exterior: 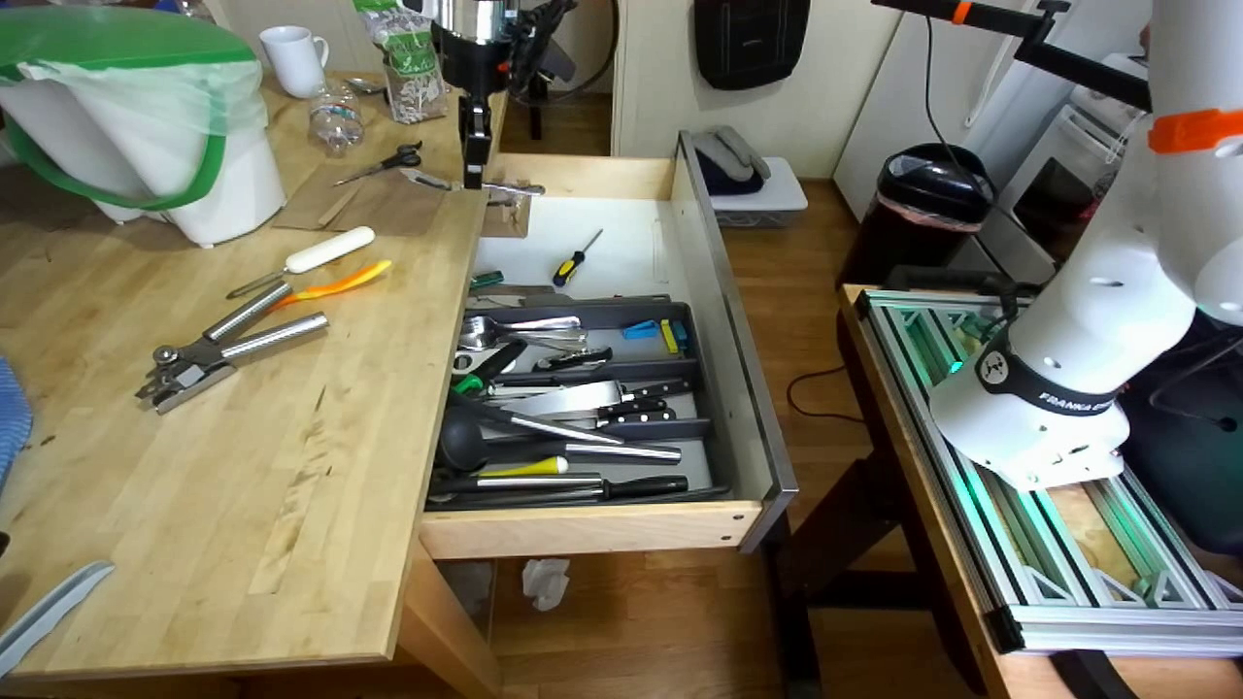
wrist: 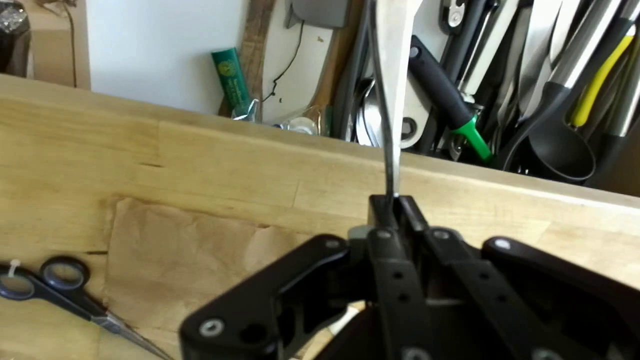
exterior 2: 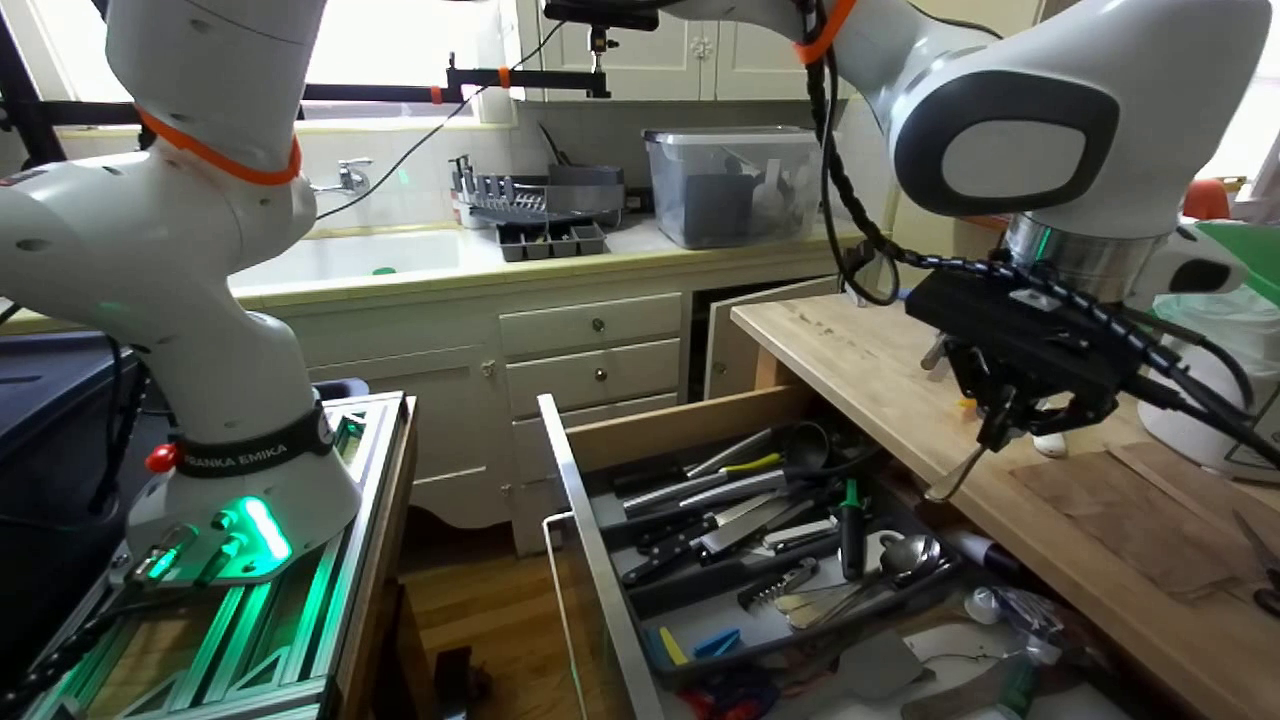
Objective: Remove the silver spoon from the drawer and put it on the counter
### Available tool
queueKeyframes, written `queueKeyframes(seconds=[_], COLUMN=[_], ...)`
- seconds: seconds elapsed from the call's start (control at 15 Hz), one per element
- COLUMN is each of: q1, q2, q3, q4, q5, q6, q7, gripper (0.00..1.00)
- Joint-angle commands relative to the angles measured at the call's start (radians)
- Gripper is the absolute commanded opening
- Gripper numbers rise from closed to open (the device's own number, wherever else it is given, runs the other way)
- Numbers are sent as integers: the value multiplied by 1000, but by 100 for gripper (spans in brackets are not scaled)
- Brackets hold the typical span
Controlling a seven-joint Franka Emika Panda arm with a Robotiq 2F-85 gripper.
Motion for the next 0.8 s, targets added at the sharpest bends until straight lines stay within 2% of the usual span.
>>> queueKeyframes(seconds=[0.0, 0.4, 0.73], q1=[5, 4, 8], q2=[132, 328, 468], q3=[-13, 0, 6], q4=[203, 463, 665], q5=[-51, -125, -145], q6=[-67, -124, -174], q7=[-3, -37, -89], gripper=[2, 2, 2])
